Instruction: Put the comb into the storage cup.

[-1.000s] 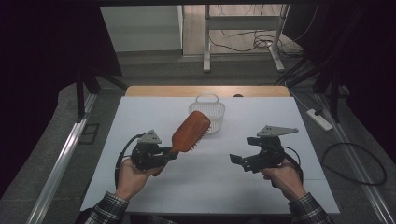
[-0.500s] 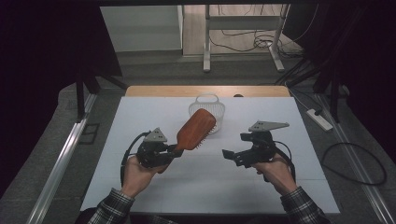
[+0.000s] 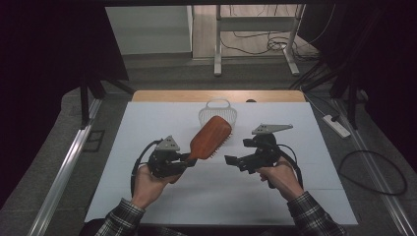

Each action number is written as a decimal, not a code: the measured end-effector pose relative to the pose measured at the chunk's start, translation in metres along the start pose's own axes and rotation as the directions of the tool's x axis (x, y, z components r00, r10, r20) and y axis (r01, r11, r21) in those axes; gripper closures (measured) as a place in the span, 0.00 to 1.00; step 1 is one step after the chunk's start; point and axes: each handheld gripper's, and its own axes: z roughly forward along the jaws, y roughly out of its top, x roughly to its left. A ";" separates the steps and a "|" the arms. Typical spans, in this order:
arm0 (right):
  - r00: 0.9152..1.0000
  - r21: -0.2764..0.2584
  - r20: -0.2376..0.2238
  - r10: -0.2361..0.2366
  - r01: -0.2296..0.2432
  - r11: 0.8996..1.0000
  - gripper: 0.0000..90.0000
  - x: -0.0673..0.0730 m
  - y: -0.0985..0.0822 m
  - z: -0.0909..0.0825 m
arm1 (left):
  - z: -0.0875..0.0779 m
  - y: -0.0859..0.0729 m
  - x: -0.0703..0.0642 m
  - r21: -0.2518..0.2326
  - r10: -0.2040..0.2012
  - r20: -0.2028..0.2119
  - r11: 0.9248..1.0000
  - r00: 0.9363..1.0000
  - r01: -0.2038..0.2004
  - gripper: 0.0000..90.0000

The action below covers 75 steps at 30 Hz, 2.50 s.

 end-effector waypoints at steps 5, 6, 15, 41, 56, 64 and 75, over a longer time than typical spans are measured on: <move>0.999 0.011 0.004 0.044 -0.044 0.999 0.00 -0.002 0.005 0.008 | 0.000 0.000 -0.001 -0.011 0.001 0.002 1.000 1.000 -0.001 0.80; 0.998 0.014 0.011 0.054 -0.054 0.998 0.00 -0.002 0.006 0.010 | 0.000 -0.001 -0.002 -0.012 -0.001 0.004 1.000 1.000 0.001 0.80; 0.998 0.034 0.001 0.067 -0.067 0.997 0.00 0.003 0.017 0.020 | 0.002 -0.001 -0.003 -0.013 0.005 0.007 1.000 1.000 -0.005 0.80; 0.989 0.049 -0.011 0.151 -0.150 0.987 0.00 0.001 0.041 0.058 | -0.002 0.001 -0.008 -0.042 0.008 -0.002 0.999 1.000 -0.008 0.80; 0.985 0.019 -0.047 0.166 -0.165 0.986 0.21 0.002 0.042 0.058 | 0.000 0.001 -0.011 -0.041 0.018 -0.012 0.999 1.000 -0.019 0.80; 0.961 0.000 -0.134 0.242 -0.244 0.970 0.38 -0.006 0.041 0.053 | 0.002 0.000 -0.011 -0.034 0.021 -0.011 0.999 1.000 -0.021 0.80; 0.896 0.052 -0.255 0.364 -0.363 0.930 0.57 -0.018 0.040 0.051 | 0.010 0.000 -0.012 0.009 0.035 -0.008 0.999 0.999 -0.035 0.80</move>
